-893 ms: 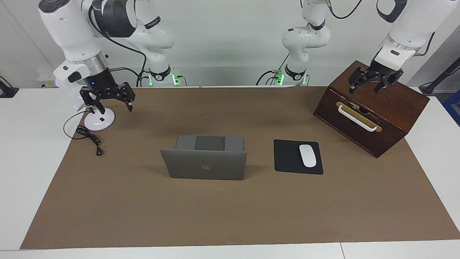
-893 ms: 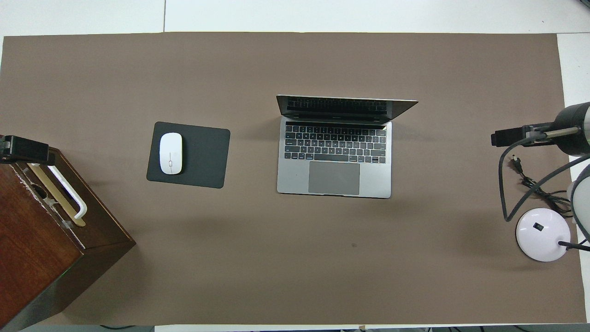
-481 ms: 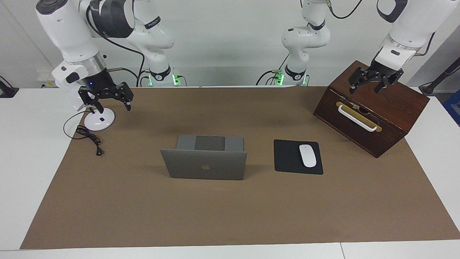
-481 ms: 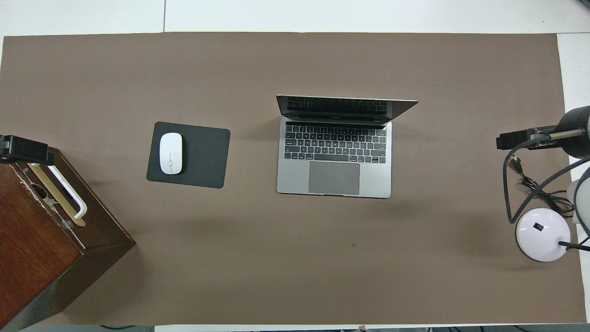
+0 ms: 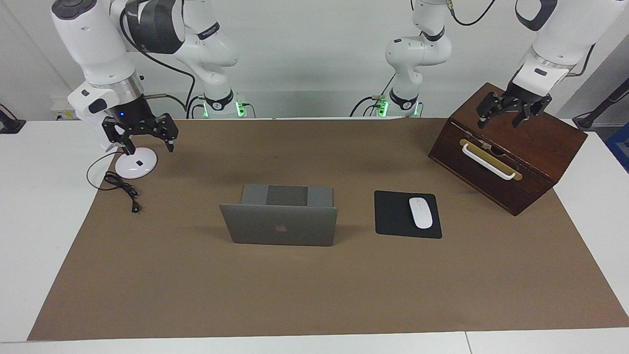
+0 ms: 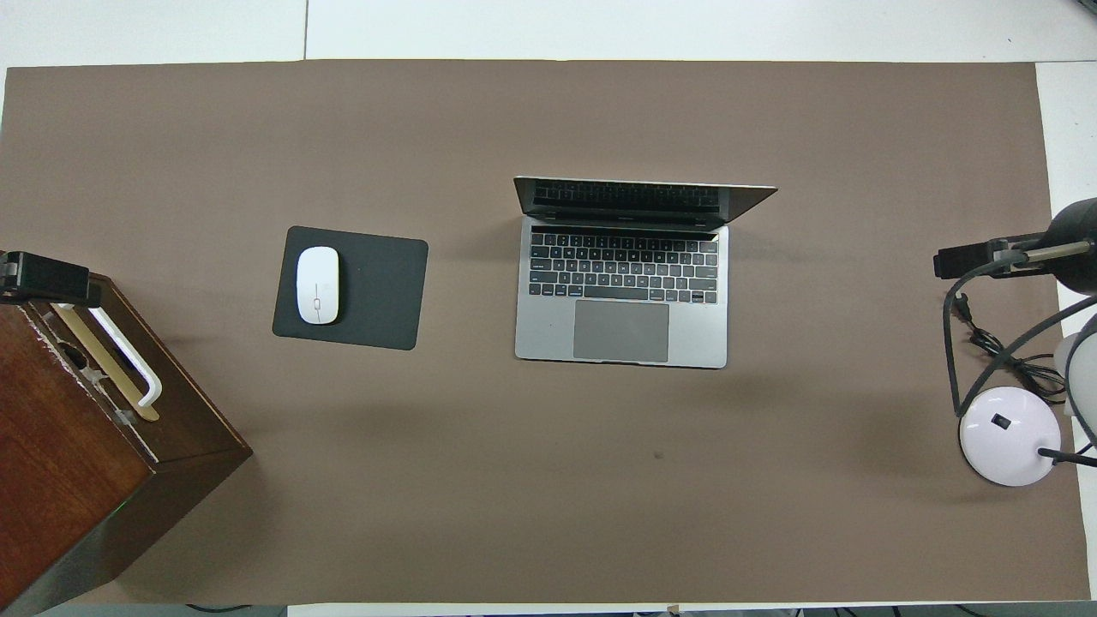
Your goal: Close laptop with both arms
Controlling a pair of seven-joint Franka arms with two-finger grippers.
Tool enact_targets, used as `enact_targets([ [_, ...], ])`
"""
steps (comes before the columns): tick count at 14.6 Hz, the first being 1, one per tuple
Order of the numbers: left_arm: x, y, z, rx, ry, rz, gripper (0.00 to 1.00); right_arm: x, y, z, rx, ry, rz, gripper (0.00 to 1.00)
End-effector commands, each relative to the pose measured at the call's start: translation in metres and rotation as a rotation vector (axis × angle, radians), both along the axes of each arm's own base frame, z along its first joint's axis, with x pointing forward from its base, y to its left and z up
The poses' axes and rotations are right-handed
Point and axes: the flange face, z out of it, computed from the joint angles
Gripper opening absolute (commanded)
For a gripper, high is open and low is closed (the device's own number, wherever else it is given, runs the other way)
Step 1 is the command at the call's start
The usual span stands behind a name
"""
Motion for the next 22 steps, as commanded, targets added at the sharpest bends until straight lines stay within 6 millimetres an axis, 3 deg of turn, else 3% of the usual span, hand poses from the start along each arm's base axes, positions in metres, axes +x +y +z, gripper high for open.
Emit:
enact_targets([
  [1, -0.001, 0.003, -0.001, 0.01, -0.006, 0.007, 1.0, -0.008, 0.0, 0.003, -0.021, 0.006, 0.015, 1.0],
  [16, -0.001, 0.006, -0.002, 0.01, -0.018, 0.016, 1.0, -0.004, -0.006, 0.002, -0.02, -0.009, 0.013, 0.99],
  [17, 0.001, 0.006, -0.002, 0.01, -0.032, 0.027, 1.0, 0.001, -0.012, 0.002, -0.017, -0.03, 0.006, 0.92],
  [18, 0.002, 0.004, -0.002, 0.011, -0.041, 0.041, 1.0, 0.009, -0.018, -0.002, -0.017, -0.057, 0.0, 0.75],
  [19, 0.002, 0.005, -0.001, 0.01, -0.047, 0.043, 1.0, 0.014, -0.019, -0.005, -0.018, -0.066, 0.004, 0.4],
  [20, 0.003, 0.0, -0.001, 0.012, -0.049, 0.036, 1.0, 0.019, -0.02, -0.007, -0.016, -0.071, 0.004, 0.12],
  [21, 0.003, -0.001, -0.001, 0.012, -0.049, 0.035, 1.0, 0.024, -0.022, -0.01, -0.017, -0.083, 0.004, 0.0],
  [22, 0.003, -0.001, -0.001, 0.012, -0.047, 0.033, 1.0, 0.031, -0.023, -0.012, -0.017, -0.093, 0.008, 0.0],
])
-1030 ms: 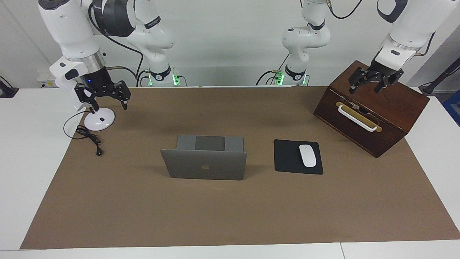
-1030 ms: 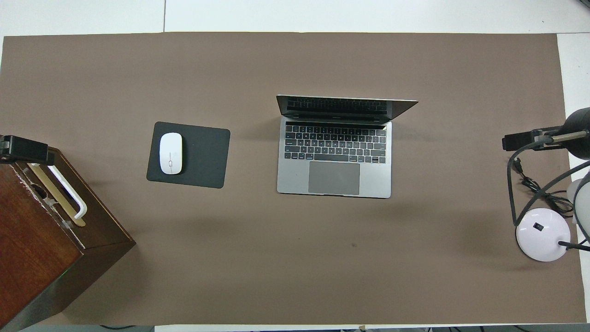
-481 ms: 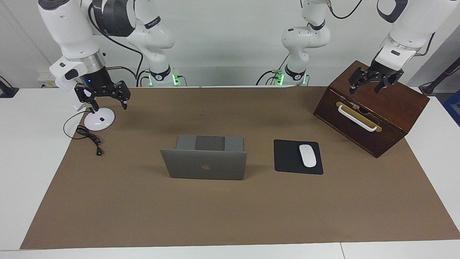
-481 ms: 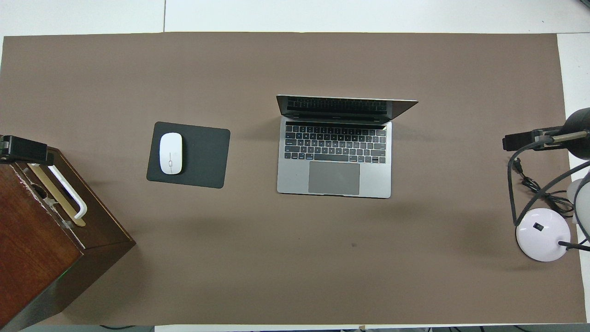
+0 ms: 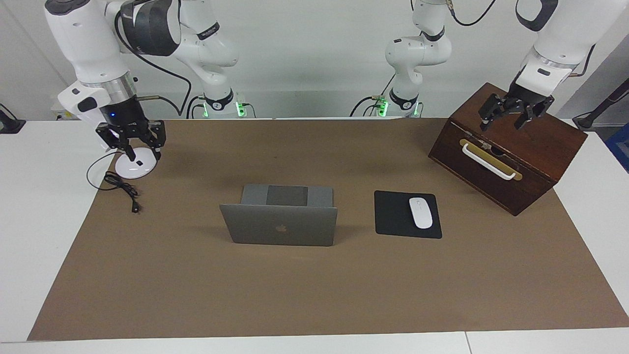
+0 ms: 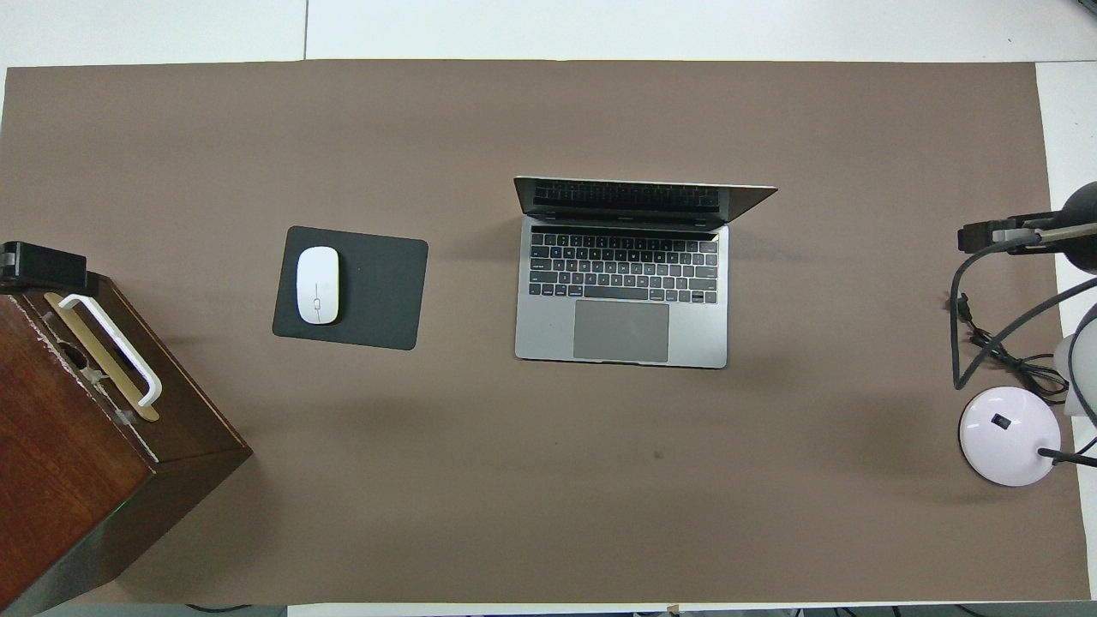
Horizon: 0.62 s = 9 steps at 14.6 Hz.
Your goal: Close laptop with both arms
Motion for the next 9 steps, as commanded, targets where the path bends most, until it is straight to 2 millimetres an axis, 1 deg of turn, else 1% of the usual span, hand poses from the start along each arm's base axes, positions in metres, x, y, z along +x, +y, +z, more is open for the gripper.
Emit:
enact_targets([
  [1, -0.001, -0.001, -0.002, 0.01, -0.014, 0.013, 1.0, 0.021, -0.01, -0.006, -0.018, -0.022, 0.027, 0.0],
  [2, -0.002, -0.001, -0.002, 0.01, -0.012, 0.016, 1.0, 0.034, -0.012, -0.007, -0.02, -0.04, 0.029, 0.0],
  [3, -0.002, -0.001, -0.002, 0.01, -0.012, 0.015, 0.98, 0.046, -0.016, -0.008, -0.031, -0.049, 0.03, 0.0],
  [4, -0.002, 0.0, -0.002, 0.01, -0.012, 0.016, 0.61, 0.06, -0.018, -0.002, -0.041, -0.062, 0.036, 0.0],
  [5, -0.002, 0.002, -0.002, 0.01, -0.012, 0.018, 0.11, 0.076, -0.02, -0.001, -0.038, -0.07, 0.036, 0.0],
  [6, -0.001, 0.002, -0.002, 0.01, -0.014, 0.021, 0.0, 0.092, -0.019, -0.003, -0.032, -0.078, 0.041, 0.0],
  [8, -0.001, 0.002, -0.002, 0.01, -0.014, 0.024, 0.0, 0.121, -0.018, -0.025, -0.032, -0.049, 0.05, 0.0],
  [9, -0.001, 0.003, -0.003, 0.01, -0.012, 0.026, 0.0, 0.139, -0.004, -0.023, -0.027, -0.058, 0.067, 0.0],
])
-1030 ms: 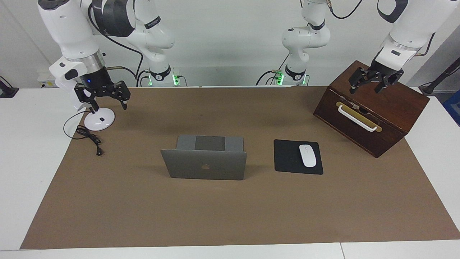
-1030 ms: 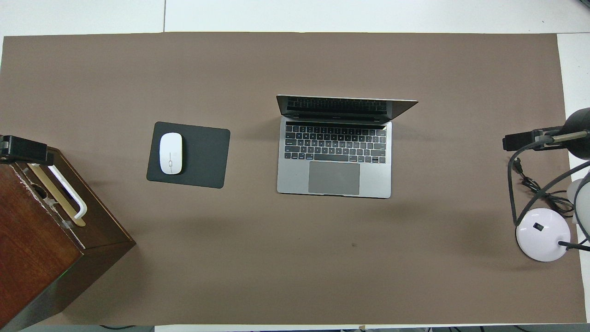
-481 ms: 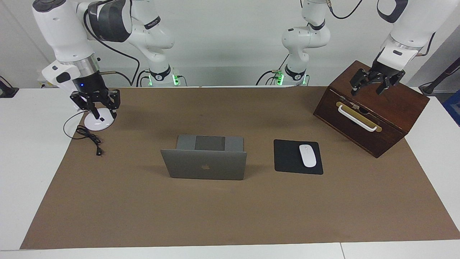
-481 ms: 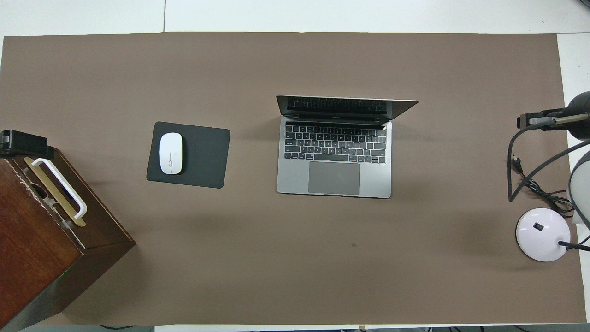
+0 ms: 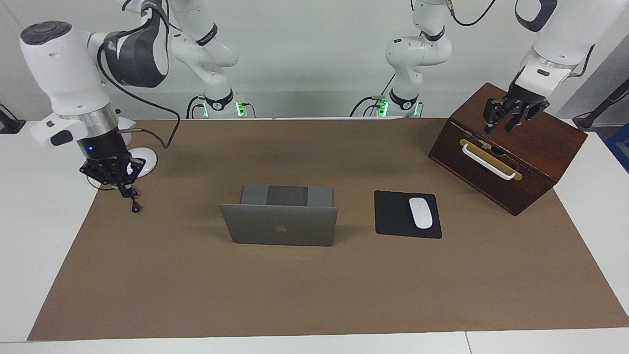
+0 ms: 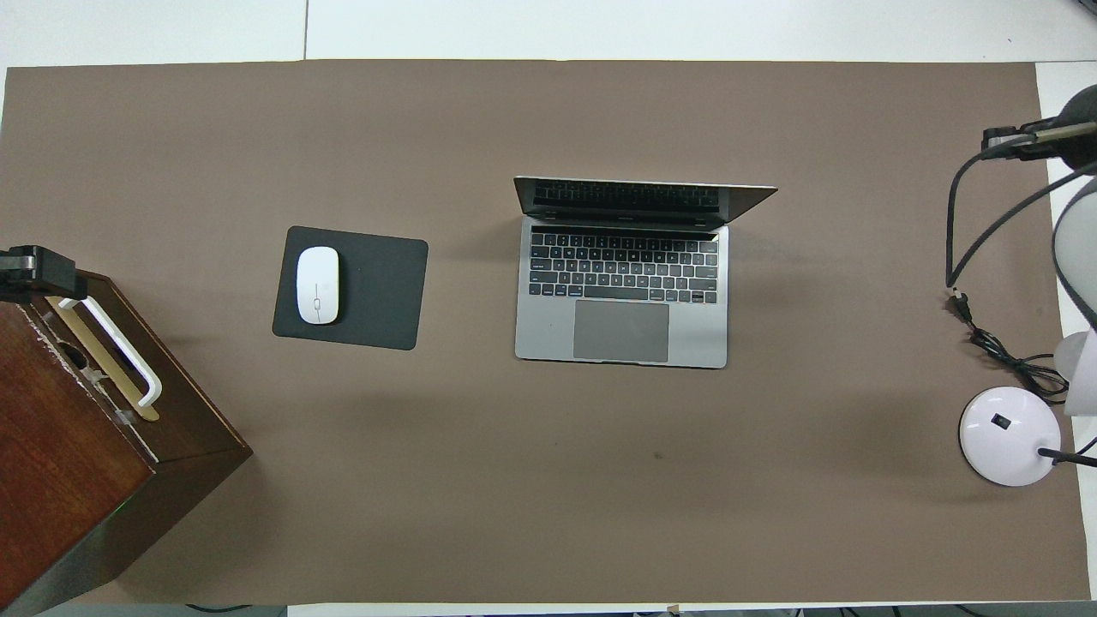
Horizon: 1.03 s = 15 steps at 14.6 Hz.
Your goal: Close laptop with both arms
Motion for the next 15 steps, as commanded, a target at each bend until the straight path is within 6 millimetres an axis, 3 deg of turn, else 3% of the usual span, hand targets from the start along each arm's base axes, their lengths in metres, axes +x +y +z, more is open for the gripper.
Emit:
enact_targets([
  [1, -0.001, 0.003, -0.001, 0.01, -0.016, 0.019, 0.0, 0.058, 0.026, -0.012, -0.011, 0.02, 0.044, 0.0],
  [2, 0.0, 0.003, -0.001, 0.01, -0.023, 0.018, 0.0, 0.071, 0.038, -0.014, -0.019, 0.018, 0.02, 0.0],
  [3, 0.001, 0.003, -0.002, 0.01, -0.026, 0.018, 0.0, 0.081, 0.064, -0.017, -0.028, 0.013, 0.013, 0.0],
  [6, -0.002, -0.003, -0.011, -0.011, -0.039, 0.012, 0.0, 0.087, 0.131, -0.032, -0.023, 0.004, -0.006, 0.0],
  [11, -0.017, -0.016, -0.047, -0.066, -0.119, 0.01, 0.0, 0.065, 0.234, -0.035, -0.044, -0.007, -0.09, 0.0],
  [15, -0.032, -0.046, -0.075, -0.097, -0.205, -0.027, 0.0, 0.051, 0.276, -0.044, -0.037, -0.005, -0.15, 0.0],
])
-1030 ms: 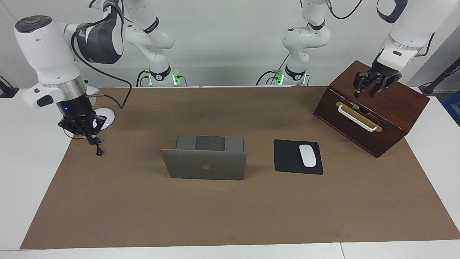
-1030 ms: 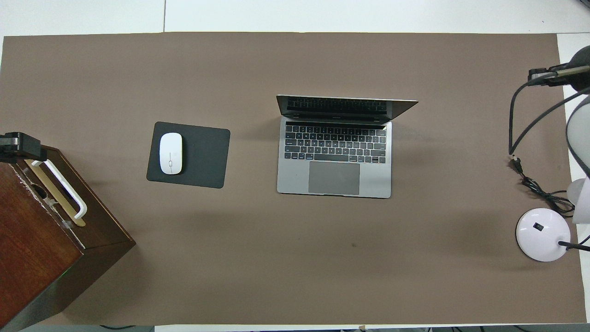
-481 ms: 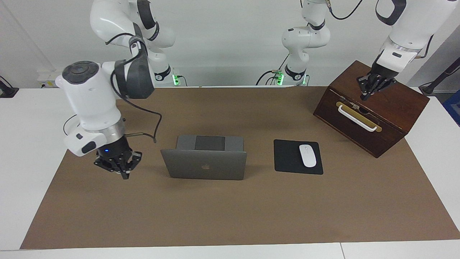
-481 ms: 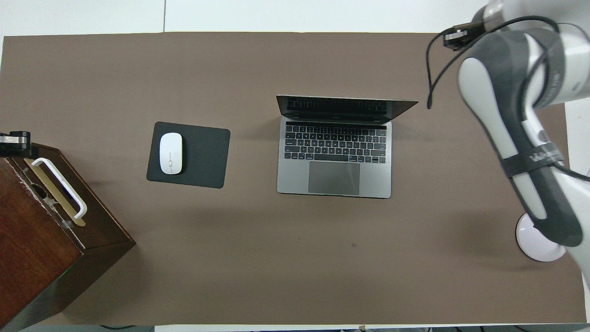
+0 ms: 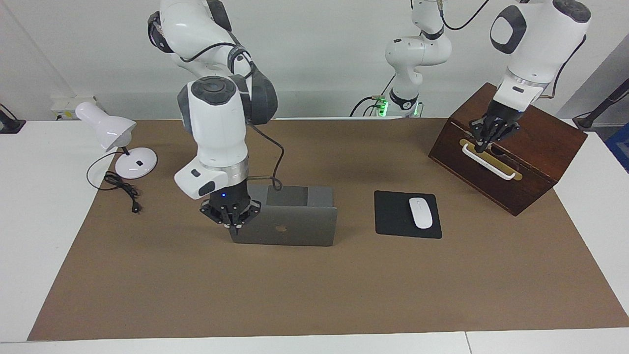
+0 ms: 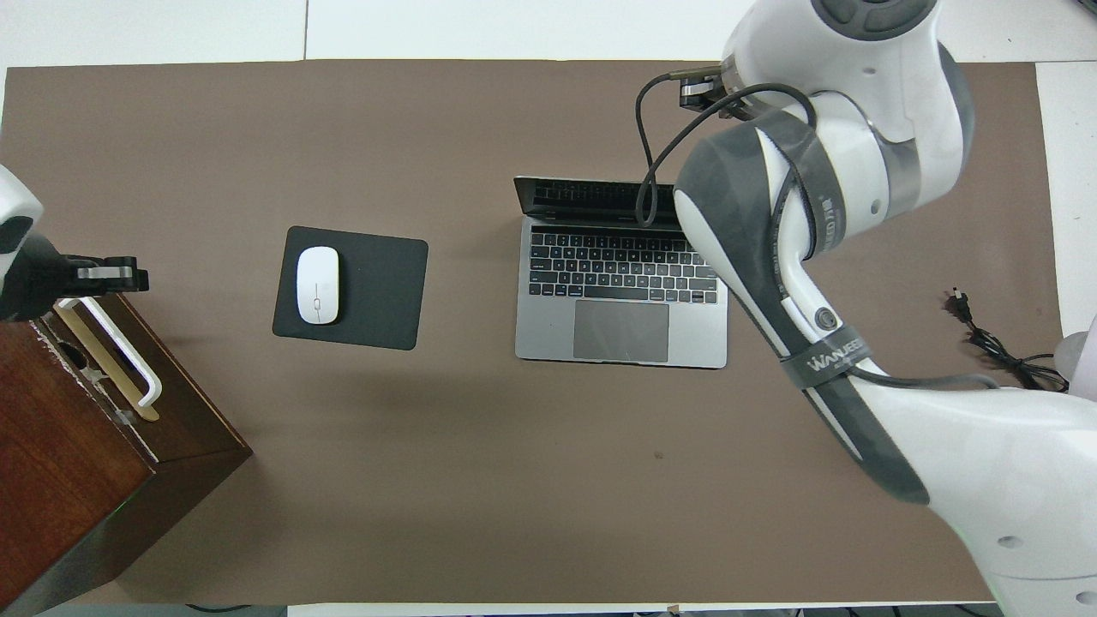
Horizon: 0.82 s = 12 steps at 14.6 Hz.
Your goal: Close laptop with both arms
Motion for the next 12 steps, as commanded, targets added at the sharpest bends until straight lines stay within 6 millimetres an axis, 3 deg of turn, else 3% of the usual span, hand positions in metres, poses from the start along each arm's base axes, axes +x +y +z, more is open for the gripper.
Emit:
enact_targets([
  [1, -0.026, -0.023, -0.016, -0.021, -0.067, -0.021, 0.0, -0.005, 0.012, -0.007, -0.012, 0.007, -0.045, 0.0],
  [7, -0.051, -0.079, -0.052, -0.042, -0.177, -0.078, 0.0, -0.014, 0.05, -0.006, -0.02, -0.037, 0.003, 0.0],
  [12, -0.072, -0.148, -0.068, -0.116, -0.288, -0.089, 0.0, -0.01, 0.059, -0.018, -0.027, -0.082, 0.045, 0.0],
])
